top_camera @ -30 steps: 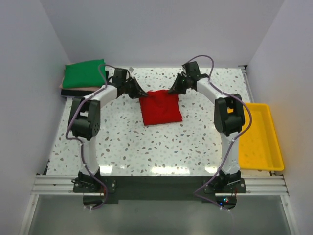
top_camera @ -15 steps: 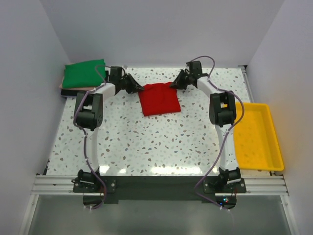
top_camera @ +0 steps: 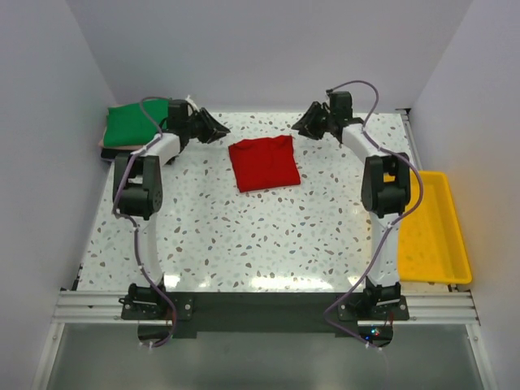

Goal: Fold and stack the t-shirts
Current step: Fold the tshirt

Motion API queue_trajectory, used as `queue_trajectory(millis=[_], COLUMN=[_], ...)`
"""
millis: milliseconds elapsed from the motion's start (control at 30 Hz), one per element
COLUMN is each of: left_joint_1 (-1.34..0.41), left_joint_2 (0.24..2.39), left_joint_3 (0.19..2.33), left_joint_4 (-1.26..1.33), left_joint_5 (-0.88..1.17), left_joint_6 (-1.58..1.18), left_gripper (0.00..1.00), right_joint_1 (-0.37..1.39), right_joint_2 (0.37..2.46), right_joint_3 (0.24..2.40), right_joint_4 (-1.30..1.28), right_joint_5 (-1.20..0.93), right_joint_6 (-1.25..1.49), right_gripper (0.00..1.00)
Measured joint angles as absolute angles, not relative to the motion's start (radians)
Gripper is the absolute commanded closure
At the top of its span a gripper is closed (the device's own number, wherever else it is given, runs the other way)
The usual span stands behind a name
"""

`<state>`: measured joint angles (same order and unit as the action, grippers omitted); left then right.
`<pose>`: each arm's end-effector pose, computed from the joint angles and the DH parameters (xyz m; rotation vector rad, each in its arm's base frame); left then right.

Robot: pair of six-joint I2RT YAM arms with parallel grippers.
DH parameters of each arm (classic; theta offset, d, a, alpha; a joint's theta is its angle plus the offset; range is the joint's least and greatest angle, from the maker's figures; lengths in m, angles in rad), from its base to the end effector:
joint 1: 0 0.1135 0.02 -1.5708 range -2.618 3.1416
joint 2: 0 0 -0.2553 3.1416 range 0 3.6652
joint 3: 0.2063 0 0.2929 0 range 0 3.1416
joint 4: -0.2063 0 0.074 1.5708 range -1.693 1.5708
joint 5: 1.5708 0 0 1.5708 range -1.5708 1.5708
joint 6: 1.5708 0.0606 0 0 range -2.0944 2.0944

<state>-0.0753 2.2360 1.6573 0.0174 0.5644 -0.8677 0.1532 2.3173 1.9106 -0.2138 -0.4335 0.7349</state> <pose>0.5524 -0.0742 0.1412 -0.5306 2.1933 -1.1347 0.5746 0.1145 0.1676 0.4066 2.2594 0.9577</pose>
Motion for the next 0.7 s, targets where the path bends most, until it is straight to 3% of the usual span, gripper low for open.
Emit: queue_trajectory(millis=[67, 167, 333, 533, 700], left_joint_1=[-0.1, -0.162, -0.297, -0.36, -0.344], left_joint_2=[2.207, 2.167, 2.174, 2.262, 2.255], left_joint_3=[1.657, 1.657, 1.675, 1.686, 1.611], left_joint_4=[-0.006, -0.046, -0.109, -0.186, -0.179], left_joint_5=[0.539, 0.49, 0.415, 0.323, 0.25], left_joint_6=[-0.841, -0.796, -0.747, -0.736, -0.764], left_gripper=[0.83, 0.92, 1.0, 1.0, 1.0], right_joint_1=[0.181, 0.257, 0.397, 0.448, 0.435], right_joint_2=[2.259, 2.218, 2.246, 2.351, 2.32], right_joint_3=[1.867, 1.85, 1.861, 1.904, 1.851], right_joint_4=[-0.222, -0.239, -0.32, -0.421, -0.398], right_joint_5=[-0.393, -0.316, -0.181, -0.072, -0.009], right_joint_6=[0.701, 0.638, 0.559, 0.519, 0.532], right_gripper=[0.64, 0.67, 0.65, 0.62, 0.48])
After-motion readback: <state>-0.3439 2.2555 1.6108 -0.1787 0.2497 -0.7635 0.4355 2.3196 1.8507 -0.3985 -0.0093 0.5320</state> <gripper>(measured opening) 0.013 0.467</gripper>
